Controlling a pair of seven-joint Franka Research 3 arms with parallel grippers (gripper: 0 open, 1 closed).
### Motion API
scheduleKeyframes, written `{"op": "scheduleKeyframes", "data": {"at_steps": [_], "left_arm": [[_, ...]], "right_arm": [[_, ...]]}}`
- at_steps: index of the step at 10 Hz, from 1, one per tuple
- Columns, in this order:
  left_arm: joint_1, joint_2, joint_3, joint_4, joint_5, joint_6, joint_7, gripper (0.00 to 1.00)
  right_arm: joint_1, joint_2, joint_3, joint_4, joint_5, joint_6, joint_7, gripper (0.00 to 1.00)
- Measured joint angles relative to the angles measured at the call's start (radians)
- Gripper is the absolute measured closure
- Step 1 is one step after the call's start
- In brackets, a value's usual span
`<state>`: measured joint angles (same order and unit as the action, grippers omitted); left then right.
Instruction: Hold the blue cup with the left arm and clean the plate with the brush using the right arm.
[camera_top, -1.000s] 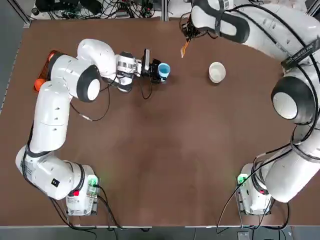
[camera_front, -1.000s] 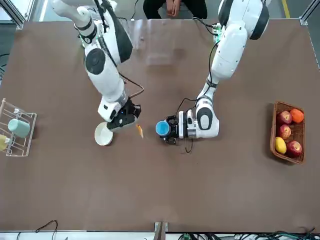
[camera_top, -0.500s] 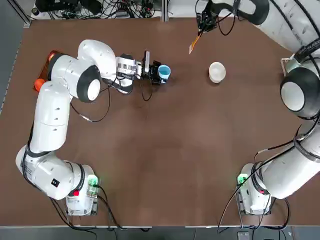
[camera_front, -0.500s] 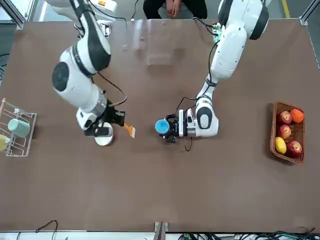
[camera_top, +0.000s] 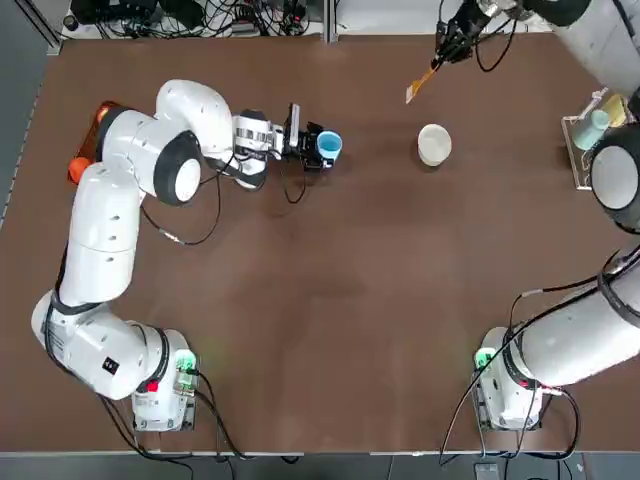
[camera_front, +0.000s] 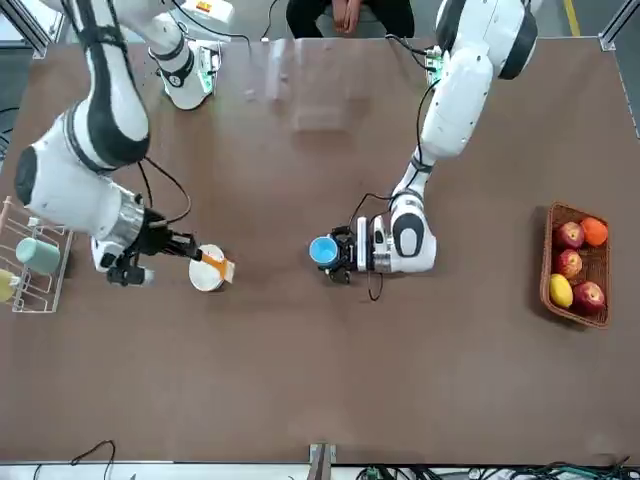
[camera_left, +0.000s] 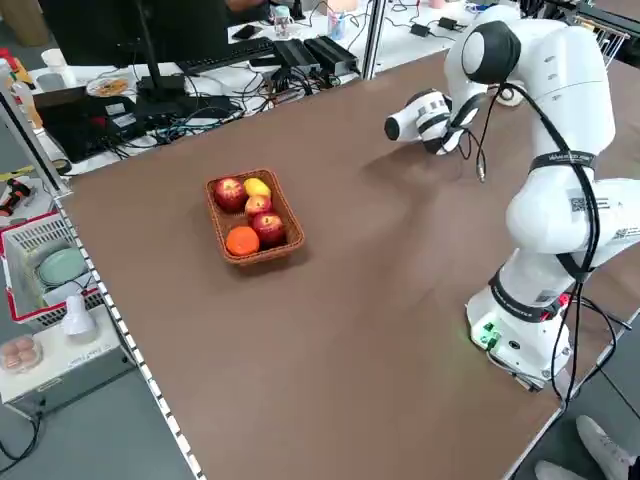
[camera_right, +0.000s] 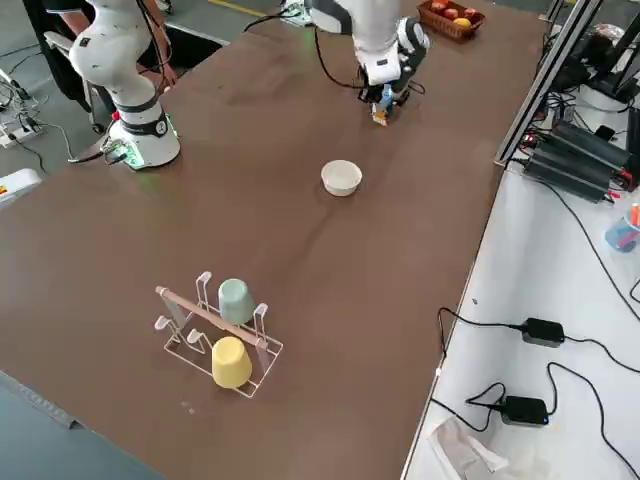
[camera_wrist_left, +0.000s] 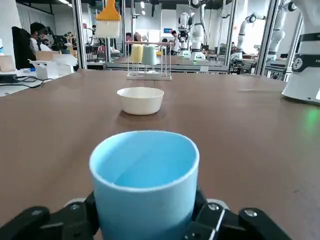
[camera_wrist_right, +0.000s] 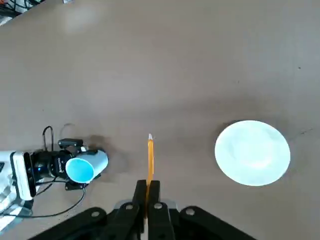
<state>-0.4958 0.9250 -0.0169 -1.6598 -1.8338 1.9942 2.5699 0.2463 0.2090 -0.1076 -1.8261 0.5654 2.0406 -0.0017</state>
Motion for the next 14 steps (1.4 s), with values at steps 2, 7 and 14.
{"op": "scheduleKeyframes", "data": {"at_steps": [2, 7, 14], "left_arm": [[0.0, 0.002, 0.0, -0.002, 0.0, -0.001, 0.009, 0.34], [0.001, 0.007, 0.001, -0.002, -0.007, -0.001, 0.014, 0.29], [0.005, 0.008, 0.003, -0.006, -0.029, -0.001, 0.016, 0.0]], "right_arm": [[-0.076, -0.008, 0.001, -0.07, 0.051, -0.012, -0.17, 0.96], [-0.209, -0.01, 0.001, -0.19, 0.092, -0.016, -0.486, 0.96], [-0.251, 0.024, 0.002, -0.257, 0.188, 0.044, -0.572, 0.96]]}}
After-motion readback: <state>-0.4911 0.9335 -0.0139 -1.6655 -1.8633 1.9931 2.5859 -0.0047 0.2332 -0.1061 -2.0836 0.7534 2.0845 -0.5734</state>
